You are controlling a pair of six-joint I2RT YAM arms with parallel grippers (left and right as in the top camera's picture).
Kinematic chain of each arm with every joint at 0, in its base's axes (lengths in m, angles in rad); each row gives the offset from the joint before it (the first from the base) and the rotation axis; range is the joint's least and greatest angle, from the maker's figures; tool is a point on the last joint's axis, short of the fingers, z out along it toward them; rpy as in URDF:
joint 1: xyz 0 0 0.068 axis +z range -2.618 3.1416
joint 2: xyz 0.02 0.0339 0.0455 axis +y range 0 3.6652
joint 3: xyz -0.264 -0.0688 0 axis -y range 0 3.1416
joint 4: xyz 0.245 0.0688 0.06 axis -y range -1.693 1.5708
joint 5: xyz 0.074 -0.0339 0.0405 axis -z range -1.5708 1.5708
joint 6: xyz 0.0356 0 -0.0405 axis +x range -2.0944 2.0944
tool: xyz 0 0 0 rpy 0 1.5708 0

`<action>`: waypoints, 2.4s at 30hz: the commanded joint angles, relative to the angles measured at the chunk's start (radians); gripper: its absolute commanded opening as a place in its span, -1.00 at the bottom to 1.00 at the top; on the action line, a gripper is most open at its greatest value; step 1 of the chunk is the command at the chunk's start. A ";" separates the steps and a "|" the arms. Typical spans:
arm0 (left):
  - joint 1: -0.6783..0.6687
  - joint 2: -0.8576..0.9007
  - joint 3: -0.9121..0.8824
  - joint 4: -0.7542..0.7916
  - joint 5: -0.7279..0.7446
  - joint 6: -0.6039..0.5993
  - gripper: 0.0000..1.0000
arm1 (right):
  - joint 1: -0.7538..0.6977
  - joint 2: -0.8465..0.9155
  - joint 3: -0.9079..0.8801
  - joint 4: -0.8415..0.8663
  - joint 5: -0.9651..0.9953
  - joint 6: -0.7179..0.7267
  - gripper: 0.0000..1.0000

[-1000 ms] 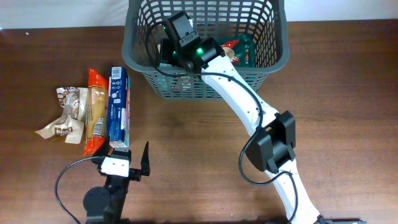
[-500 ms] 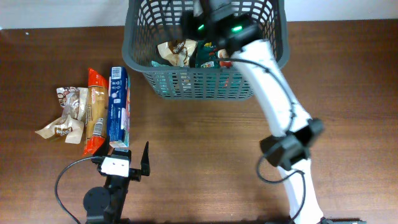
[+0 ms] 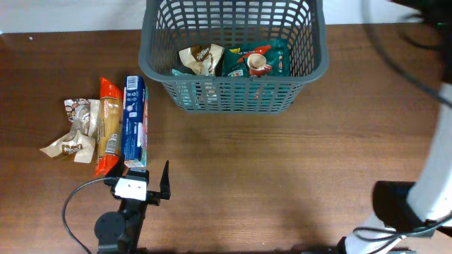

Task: Pack container
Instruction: 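Open the right gripper and withdraw it to the right side, then move the left gripper to the blue Clark box and grasp it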

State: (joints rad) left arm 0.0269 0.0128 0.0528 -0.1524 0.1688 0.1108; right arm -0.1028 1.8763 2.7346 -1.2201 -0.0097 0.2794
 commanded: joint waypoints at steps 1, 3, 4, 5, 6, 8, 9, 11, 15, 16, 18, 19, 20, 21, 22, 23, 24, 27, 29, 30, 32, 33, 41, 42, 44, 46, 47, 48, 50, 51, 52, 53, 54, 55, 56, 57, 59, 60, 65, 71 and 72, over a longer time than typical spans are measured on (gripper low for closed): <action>-0.005 -0.007 -0.005 0.002 0.000 -0.006 0.99 | -0.151 0.022 -0.060 -0.066 0.018 -0.009 0.25; -0.005 -0.007 -0.005 0.002 0.000 -0.006 0.98 | -0.233 0.023 -0.116 -0.100 0.016 0.003 0.26; -0.005 -0.007 -0.005 0.002 0.000 -0.006 0.98 | -0.272 0.023 -0.156 -0.111 0.006 0.018 0.33; -0.005 -0.007 -0.005 0.002 0.000 -0.006 0.99 | -0.298 0.023 -0.192 -0.116 -0.016 0.017 0.38; -0.005 -0.007 -0.005 0.002 0.000 -0.005 0.99 | -0.321 0.023 -0.231 -0.116 -0.042 0.017 0.48; -0.005 -0.007 -0.005 0.002 0.000 -0.006 0.99 | -0.370 0.023 -0.360 -0.107 -0.093 0.017 0.66; -0.005 -0.007 -0.005 0.002 0.000 -0.006 0.98 | -0.379 0.023 -0.401 -0.103 -0.092 0.017 0.72; -0.005 -0.007 -0.005 0.002 0.000 -0.006 0.99 | -0.390 0.023 -0.468 -0.094 -0.092 0.017 0.87; -0.005 -0.007 -0.005 0.002 0.000 -0.005 0.99 | -0.390 0.023 -0.531 -0.090 -0.092 0.017 0.98; -0.005 -0.007 -0.005 0.002 0.000 -0.006 0.99 | -0.387 0.023 -0.537 -0.090 -0.092 0.017 0.98; -0.005 -0.007 -0.005 0.002 0.000 -0.006 0.99 | -0.387 0.023 -0.537 -0.090 -0.092 0.017 0.98; -0.005 -0.007 -0.005 0.002 0.000 -0.006 0.98 | -0.388 0.023 -0.537 -0.090 -0.092 0.016 0.98; -0.005 -0.007 -0.005 0.002 0.000 -0.005 0.99 | -0.388 0.023 -0.537 -0.090 -0.092 0.016 0.98; -0.005 -0.007 -0.005 0.002 0.000 -0.006 0.99 | -0.388 0.023 -0.537 -0.092 -0.092 0.016 0.98; -0.005 -0.007 -0.005 0.002 0.002 -0.006 0.99 | -0.388 0.023 -0.537 -0.094 -0.092 0.016 0.98; -0.005 -0.007 -0.005 0.000 0.015 -0.006 0.99 | -0.388 0.023 -0.537 -0.100 -0.092 0.017 0.98; -0.005 -0.007 -0.005 0.005 0.037 -0.006 0.99 | -0.388 0.023 -0.537 -0.106 -0.092 0.016 0.98; -0.005 -0.007 0.004 0.002 0.124 -0.051 0.98 | -0.388 0.023 -0.537 -0.111 -0.092 0.016 0.98; -0.005 -0.007 0.021 0.000 0.197 -0.161 0.99 | -0.388 0.023 -0.537 -0.112 -0.092 0.016 0.98; -0.005 -0.007 0.032 -0.004 0.237 -0.219 0.99 | -0.388 0.023 -0.537 -0.112 -0.092 0.016 0.98; -0.005 -0.007 0.059 -0.020 0.346 -0.328 0.98 | -0.388 0.023 -0.537 -0.112 -0.092 0.016 0.98; -0.005 -0.007 0.068 -0.020 0.404 -0.358 0.99 | -0.388 0.023 -0.537 -0.112 -0.092 0.016 0.98; -0.005 -0.007 0.077 0.003 1.020 -0.410 0.99 | -0.388 0.023 -0.537 -0.111 -0.092 0.016 0.98; -0.005 -0.007 0.077 0.001 1.058 -0.410 0.99 | -0.388 0.023 -0.537 -0.111 -0.092 0.016 0.99; -0.005 -0.007 0.077 -0.008 1.039 -0.431 0.98 | -0.388 0.023 -0.537 -0.111 -0.092 0.016 0.98; -0.005 -0.006 0.077 -0.022 0.952 -0.534 0.99 | -0.388 0.023 -0.537 -0.112 -0.091 0.016 0.98; -0.005 -0.006 0.077 -0.021 0.907 -0.581 0.98 | -0.388 0.023 -0.537 -0.111 -0.091 0.016 0.99; -0.005 -0.006 0.079 -0.020 0.877 -0.607 0.99 | -0.388 0.023 -0.537 -0.111 -0.092 0.016 0.98; -0.005 -0.001 0.094 -0.021 0.808 -0.619 0.99 | -0.388 0.023 -0.537 -0.111 -0.091 0.016 0.98; -0.005 0.006 0.105 -0.021 0.777 -0.619 0.99 | -0.388 0.023 -0.537 -0.111 -0.092 0.016 0.98; -0.005 0.019 0.120 -0.021 0.735 -0.617 0.98 | -0.388 0.023 -0.537 -0.112 -0.092 0.016 0.98; -0.005 0.037 0.140 -0.020 0.697 -0.606 0.98 | -0.388 0.023 -0.537 -0.112 -0.091 0.016 0.98; -0.005 0.060 0.163 -0.020 0.665 -0.581 0.98 | -0.388 0.023 -0.537 -0.111 -0.091 0.016 0.98; -0.005 0.086 0.191 -0.021 0.640 -0.545 0.98 | -0.388 0.023 -0.537 -0.112 -0.092 0.016 0.98; -0.005 0.117 0.224 -0.024 0.618 -0.497 0.98 | -0.388 0.023 -0.537 -0.112 -0.091 0.016 0.98; -0.005 0.153 0.263 -0.043 0.589 -0.446 0.99 | -0.388 0.023 -0.537 -0.112 -0.092 0.016 0.98; -0.005 0.234 0.357 -0.129 0.500 -0.349 0.98 | -0.388 0.023 -0.537 -0.112 -0.092 0.017 0.98; -0.005 0.285 0.418 -0.189 0.445 -0.285 0.99 | -0.388 0.023 -0.537 -0.111 -0.092 0.016 0.98; -0.005 0.568 0.754 -0.475 0.081 -0.105 0.99 | -0.388 0.023 -0.537 -0.111 -0.092 0.017 0.97; -0.005 0.925 1.122 -0.779 -0.050 -0.106 0.99 | -0.388 0.023 -0.537 -0.111 -0.092 0.016 0.98; -0.005 0.975 1.166 -0.826 -0.037 -0.106 0.98 | -0.388 0.023 -0.537 -0.112 -0.091 0.016 0.98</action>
State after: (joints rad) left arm 0.0246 0.8688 1.1133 -0.9066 0.2226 -0.0429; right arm -0.4904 1.9099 2.1986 -1.3319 -0.0990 0.2916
